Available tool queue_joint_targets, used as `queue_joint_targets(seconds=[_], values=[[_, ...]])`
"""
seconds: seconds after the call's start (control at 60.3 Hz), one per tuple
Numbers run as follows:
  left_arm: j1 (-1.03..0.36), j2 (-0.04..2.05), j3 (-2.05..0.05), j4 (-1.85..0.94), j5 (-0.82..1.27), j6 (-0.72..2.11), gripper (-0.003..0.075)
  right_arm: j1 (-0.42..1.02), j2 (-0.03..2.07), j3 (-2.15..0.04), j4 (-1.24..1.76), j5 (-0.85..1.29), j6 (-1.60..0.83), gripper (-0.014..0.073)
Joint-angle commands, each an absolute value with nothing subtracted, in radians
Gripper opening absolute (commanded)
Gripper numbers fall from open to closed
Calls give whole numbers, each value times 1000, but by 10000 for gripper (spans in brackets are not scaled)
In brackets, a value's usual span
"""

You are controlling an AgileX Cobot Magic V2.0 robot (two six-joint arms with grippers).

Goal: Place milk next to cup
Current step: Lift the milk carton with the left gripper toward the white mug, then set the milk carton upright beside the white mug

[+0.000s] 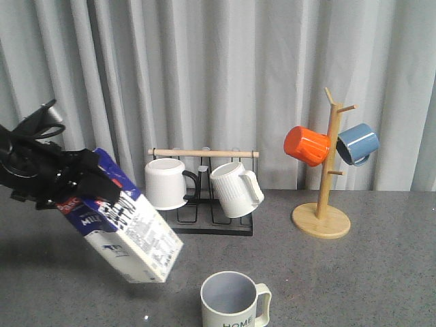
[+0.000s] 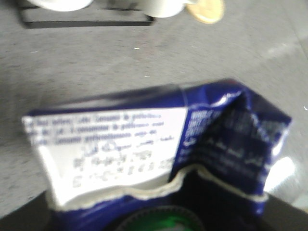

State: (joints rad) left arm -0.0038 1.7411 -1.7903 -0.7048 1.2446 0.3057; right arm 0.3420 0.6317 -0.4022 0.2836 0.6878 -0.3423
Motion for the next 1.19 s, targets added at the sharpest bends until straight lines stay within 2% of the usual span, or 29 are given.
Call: queue_joint_targets(seconds=[0.0,0.298,0.564,0.846,1.028,1.177], values=[[-48,1687,-1822,-721,1242,315,20,341,629,-429,292,637,-342,-5],[-197,1688,-1821,-442,1238,219,20,341,629,-429,292,640,-341,-5],[-292,1726,-1820,-371,1225,208,20,341,629,-429,292,641,-341,-5],[-325,1759,-1820,-337,1248,209,31,341,629,-429,294,644,-341,-5],[-331,1759,-1820,-337,1249,211,97,341,629,-429,295,644,-341,-5],[-339,1759,-1820,-339,1249,211,209,341,629,-429,295,644,-341,-5]])
